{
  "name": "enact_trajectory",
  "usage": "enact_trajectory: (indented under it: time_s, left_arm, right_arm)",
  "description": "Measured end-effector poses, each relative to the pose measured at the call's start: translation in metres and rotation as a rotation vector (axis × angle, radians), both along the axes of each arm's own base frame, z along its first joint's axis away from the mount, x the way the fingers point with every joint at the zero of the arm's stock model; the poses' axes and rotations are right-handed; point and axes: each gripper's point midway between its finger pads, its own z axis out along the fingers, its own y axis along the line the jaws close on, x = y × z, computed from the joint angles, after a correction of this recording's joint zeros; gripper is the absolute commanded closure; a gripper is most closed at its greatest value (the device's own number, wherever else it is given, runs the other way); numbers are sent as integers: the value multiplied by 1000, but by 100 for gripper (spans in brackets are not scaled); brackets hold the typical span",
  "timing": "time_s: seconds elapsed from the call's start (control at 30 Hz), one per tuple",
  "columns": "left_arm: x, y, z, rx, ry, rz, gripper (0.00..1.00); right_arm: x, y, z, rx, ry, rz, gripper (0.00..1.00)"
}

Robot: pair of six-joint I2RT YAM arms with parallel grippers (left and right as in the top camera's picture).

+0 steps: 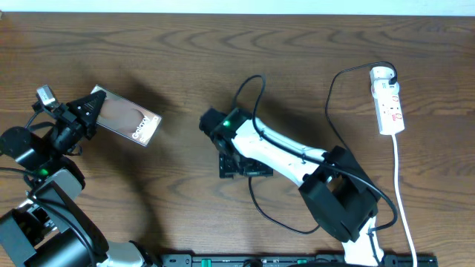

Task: Plug charger to phone and switch on socket
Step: 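Move the right gripper down to the black cable connector and grasp it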

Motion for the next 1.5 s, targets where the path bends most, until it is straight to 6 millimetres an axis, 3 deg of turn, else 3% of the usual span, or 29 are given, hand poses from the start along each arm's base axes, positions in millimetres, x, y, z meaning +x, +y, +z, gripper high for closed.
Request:
enact_trajectory:
  time_s: [0.2, 0.3, 0.43, 0.97, 1.33, 1.5]
  left_arm:
    - [0, 0, 0, 0, 0, -2, 93]
    - [0, 0, 0, 0, 0, -2, 93]
    - [0, 0, 0, 0, 0, -2, 93]
    - [-1, -1, 0, 0, 0, -10, 93]
    - [-1, -1, 0, 0, 0, -10, 93]
    - [-1, -1, 0, 0, 0, -10, 93]
  right_arm:
    - [-20, -7, -16, -30, 37, -17, 34]
    - [-21, -5, -18, -17, 43, -17, 52]
    - [-21, -1, -18, 1, 49, -11, 63]
    - [-20, 7, -27, 79, 78, -5, 65]
    - [-9, 8, -27, 125, 70, -2, 63]
    - [-2, 4, -27, 130, 64, -13, 69]
